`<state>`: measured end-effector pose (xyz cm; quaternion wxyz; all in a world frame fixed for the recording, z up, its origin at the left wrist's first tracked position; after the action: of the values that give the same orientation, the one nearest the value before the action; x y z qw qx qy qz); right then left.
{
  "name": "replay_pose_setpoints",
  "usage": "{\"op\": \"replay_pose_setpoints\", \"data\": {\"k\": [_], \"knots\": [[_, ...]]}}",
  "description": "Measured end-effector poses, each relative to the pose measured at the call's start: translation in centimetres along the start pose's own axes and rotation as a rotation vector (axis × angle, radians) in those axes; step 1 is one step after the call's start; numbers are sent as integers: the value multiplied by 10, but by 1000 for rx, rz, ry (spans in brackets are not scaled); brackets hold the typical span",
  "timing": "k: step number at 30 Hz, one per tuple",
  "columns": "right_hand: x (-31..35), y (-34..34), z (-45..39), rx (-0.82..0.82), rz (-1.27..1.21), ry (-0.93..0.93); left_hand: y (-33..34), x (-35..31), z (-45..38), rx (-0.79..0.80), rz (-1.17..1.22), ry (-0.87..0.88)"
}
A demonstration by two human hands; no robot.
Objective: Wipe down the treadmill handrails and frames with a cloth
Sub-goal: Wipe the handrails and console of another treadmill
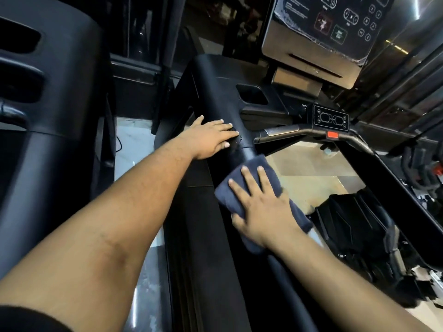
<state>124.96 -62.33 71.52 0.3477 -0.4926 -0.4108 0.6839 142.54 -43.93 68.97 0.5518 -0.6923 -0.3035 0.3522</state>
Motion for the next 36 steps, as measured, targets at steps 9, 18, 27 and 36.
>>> {"op": "replay_pose_setpoints", "data": {"k": [9, 18, 27, 36], "knots": [[40, -11, -91, 16, 263, -39, 5, 16, -18, -65, 46, 10], [26, 0, -37, 11, 287, -145, 14, 67, -25, -92, 113, -44], [30, -28, -132, -22, 185, -65, 20, 61, -27, -120, 169, -65], [-7, -32, -142, -71, -56, -2, 19, 63, -42, -236, 225, -59]]}}
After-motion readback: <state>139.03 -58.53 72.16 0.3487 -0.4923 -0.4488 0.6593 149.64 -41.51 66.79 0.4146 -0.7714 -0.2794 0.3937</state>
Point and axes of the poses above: each hand's wrist, its own z-axis away from the middle knuckle, its own y-axis out of the palm, x = y × z, the point moved 2 cm from there along -z, towards the middle knuckle, and after that the axes turned 3 degrees about y, right-handed, at the moved point
